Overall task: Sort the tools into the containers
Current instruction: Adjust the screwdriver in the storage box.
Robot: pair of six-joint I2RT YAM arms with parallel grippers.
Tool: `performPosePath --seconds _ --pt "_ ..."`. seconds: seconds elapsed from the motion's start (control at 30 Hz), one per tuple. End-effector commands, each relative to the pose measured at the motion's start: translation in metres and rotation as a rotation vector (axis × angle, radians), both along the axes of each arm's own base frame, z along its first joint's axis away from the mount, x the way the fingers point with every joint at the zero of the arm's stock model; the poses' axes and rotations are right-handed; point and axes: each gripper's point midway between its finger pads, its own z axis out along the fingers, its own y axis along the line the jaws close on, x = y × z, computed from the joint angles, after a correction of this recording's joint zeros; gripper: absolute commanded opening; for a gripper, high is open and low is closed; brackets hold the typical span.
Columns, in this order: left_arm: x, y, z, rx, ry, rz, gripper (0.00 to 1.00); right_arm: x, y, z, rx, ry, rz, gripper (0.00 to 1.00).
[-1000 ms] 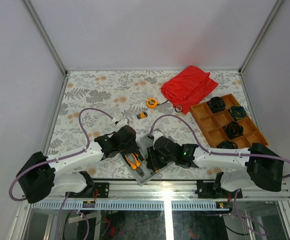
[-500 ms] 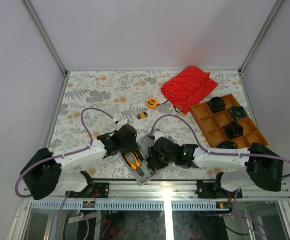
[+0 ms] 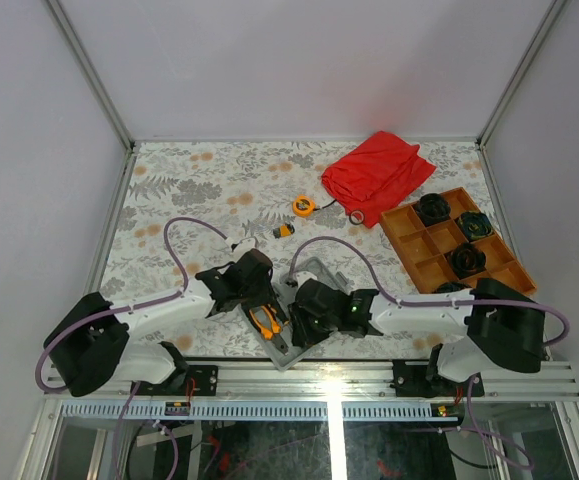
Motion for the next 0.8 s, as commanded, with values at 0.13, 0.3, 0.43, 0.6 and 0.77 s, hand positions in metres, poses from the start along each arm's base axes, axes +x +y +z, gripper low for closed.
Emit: performPosePath --seconds 0.13,0.3,0.43,0.6,0.77 --pt "0.000 -0.001 -0.008 -0.004 0.001 -0.012 0.30 0.007 0.004 -0.004 -0.156 -0.086 -0.001 0.29" --pt "-0.001 0.001 -0.011 0.002 0.004 -0.011 0.29 0.006 0.008 0.000 -0.185 -0.125 0.007 0.28" --pt "-0.001 0.002 -0.011 0.005 0.003 -0.010 0.28 0.007 0.011 0.015 -0.146 -0.166 -0.010 0.27" --pt "-0.001 0.003 -0.012 0.009 0.001 -0.007 0.26 0.013 0.003 0.024 -0.128 -0.198 -0.052 0.24" --pt "-0.001 0.002 -0.013 0.007 0.004 -0.007 0.25 0.009 0.002 0.016 -0.148 -0.177 -0.038 0.23"
